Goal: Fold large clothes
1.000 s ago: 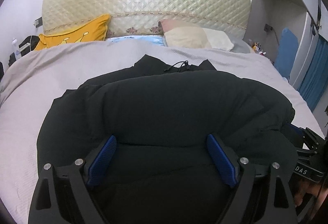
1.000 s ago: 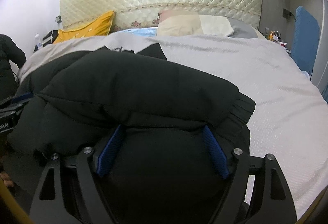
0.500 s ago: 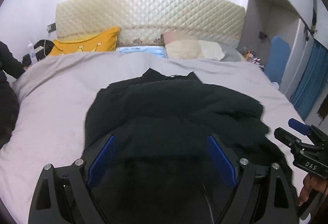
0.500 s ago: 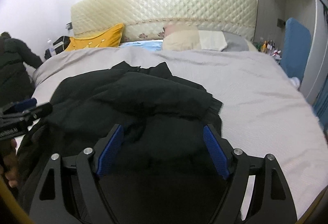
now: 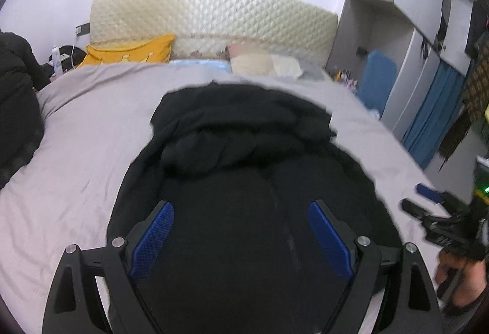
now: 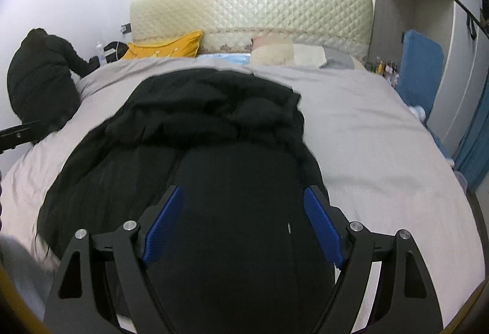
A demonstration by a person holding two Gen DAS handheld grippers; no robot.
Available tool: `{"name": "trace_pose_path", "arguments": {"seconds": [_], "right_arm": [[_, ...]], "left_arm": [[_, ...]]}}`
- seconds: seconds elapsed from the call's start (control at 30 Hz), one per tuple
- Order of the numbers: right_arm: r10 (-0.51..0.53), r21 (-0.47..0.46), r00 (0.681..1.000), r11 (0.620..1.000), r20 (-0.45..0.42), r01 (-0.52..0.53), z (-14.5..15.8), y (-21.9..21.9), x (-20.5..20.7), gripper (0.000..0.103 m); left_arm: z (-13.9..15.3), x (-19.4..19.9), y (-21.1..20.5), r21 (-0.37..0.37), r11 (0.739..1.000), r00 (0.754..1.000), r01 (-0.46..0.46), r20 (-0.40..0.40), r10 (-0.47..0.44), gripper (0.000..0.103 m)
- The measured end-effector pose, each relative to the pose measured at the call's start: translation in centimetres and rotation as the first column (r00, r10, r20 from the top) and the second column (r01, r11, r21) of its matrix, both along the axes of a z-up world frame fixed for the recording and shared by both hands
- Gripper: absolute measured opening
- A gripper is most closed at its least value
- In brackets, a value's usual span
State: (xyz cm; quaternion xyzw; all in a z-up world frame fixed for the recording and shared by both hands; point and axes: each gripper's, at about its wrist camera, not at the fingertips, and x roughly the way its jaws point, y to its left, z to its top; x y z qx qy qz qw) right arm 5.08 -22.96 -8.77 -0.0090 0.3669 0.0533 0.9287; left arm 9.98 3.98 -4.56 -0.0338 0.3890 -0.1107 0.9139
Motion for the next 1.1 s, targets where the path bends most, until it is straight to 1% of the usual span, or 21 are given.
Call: {"name": "trace_pose_path", "arguments": {"seconds": [0.07,0.13,0.23,0.33,0.4,0.43,0.47,0.53,0.6,0.63,0.67,0.7,0.77,0.8,0.83,0.87,0.93,1.0,1.03,1.1], "right_arm": [[-0.004,0.022,0.999,1.000,-0.037,0.005,-0.8,-1.2,-1.3,0.082],[-0.028,0.051,0.997,0.998,-0.078,0.032,-1.9,-2.8,-2.7,0.082],[-0.071,0.079,0.988,0.993,-0.134,0.082,-3.6,-5.2,-3.7,0.082],[-0.100,0.140,0.973,0.982,-0.208,0.131,-5.3,-7.3,-3.6,0.082],[-0.105,0.215,0.961,0.963,-0.255,0.162,-6.5,-8.8,-3.1,0.084],[-0.105,0.233,0.956,0.957,-0.274,0.172,-7.1,-9.0,-3.0,0.085],[-0.099,0.250,0.949,0.952,-0.300,0.179,-7.9,-9.4,-2.7,0.088],[-0.095,0.289,0.930,0.935,-0.356,0.206,-9.6,-10.4,-1.9,0.090],[-0.089,0.339,0.907,0.909,-0.411,0.242,-11.4,-11.3,-1.2,0.090],[-0.077,0.367,0.893,0.893,-0.443,0.260,-12.4,-11.7,-0.7,0.090],[-0.068,0.395,0.885,0.877,-0.461,0.273,-13.1,-12.0,-0.3,0.090],[-0.052,0.431,0.879,0.857,-0.474,0.283,-13.9,-12.2,0.1,0.091],[-0.020,0.459,0.869,0.843,-0.495,0.281,-14.6,-11.8,0.7,0.091],[0.001,0.471,0.863,0.838,-0.506,0.275,-14.9,-11.4,1.1,0.091],[0.032,0.496,0.856,0.826,-0.515,0.267,-15.4,-10.9,1.4,0.091],[0.055,0.523,0.857,0.812,-0.513,0.261,-15.6,-10.4,1.5,0.091],[0.080,0.551,0.867,0.800,-0.492,0.239,-15.3,-9.9,1.8,0.091],[0.123,0.597,0.888,0.780,-0.443,0.189,-14.3,-9.4,1.6,0.091],[0.156,0.626,0.903,0.766,-0.400,0.145,-13.4,-9.1,1.5,0.091],[0.211,0.668,0.921,0.741,-0.326,0.067,-11.9,-8.5,1.2,0.090]], "left_arm": [[-1.4,-0.6,1.2,0.004,1.000,0.998,-0.019,-0.054,0.020,0.090],[-2.4,-0.8,2.5,-0.028,0.999,0.995,-0.023,-0.102,0.020,0.090],[-4.1,-0.6,5.3,-0.084,0.994,0.982,-0.070,-0.184,0.053,0.090],[-5.7,0.1,8.2,-0.114,0.983,0.955,-0.144,-0.275,0.109,0.090],[-6.7,0.2,9.6,-0.127,0.978,0.943,-0.165,-0.310,0.118,0.090],[-7.2,0.3,10.4,-0.139,0.975,0.935,-0.176,-0.334,0.121,0.090],[-7.8,0.5,11.3,-0.154,0.969,0.921,-0.195,-0.368,0.127,0.090],[-8.8,0.6,12.8,-0.168,0.959,0.900,-0.228,-0.411,0.142,0.090],[-9.7,0.7,14.3,-0.144,0.951,0.874,-0.272,-0.450,0.182,0.090],[-10.3,0.8,15.2,-0.154,0.943,0.858,-0.296,-0.477,0.191,0.090],[-10.9,0.7,15.8,-0.169,0.936,0.846,-0.310,-0.497,0.190,0.090],[-11.7,0.8,16.4,-0.190,0.923,0.827,-0.334,-0.529,0.190,0.090],[-13.0,1.1,17.1,-0.208,0.906,0.791,-0.368,-0.582,0.188,0.090],[-13.5,1.1,17.1,-0.204,0.903,0.775,-0.377,-0.603,0.188,0.090],[-14.1,1.2,17.2,-0.195,0.902,0.757,-0.386,-0.626,0.189,0.090],[-14.5,1.3,17.2,-0.190,0.901,0.747,-0.391,-0.637,0.190,0.090],[-15.3,1.4,17.3,-0.175,0.897,0.717,-0.405,-0.670,0.193,0.090],[-16.1,1.8,17.1,-0.149,0.899,0.689,-0.412,-0.697,0.200,0.090],[-16.4,1.9,17.0,-0.130,0.902,0.676,-0.412,-0.707,0.207,0.090],[-16.7,2.2,16.8,-0.103,0.905,0.659,-0.412,-0.720,0.218,0.090]]}}
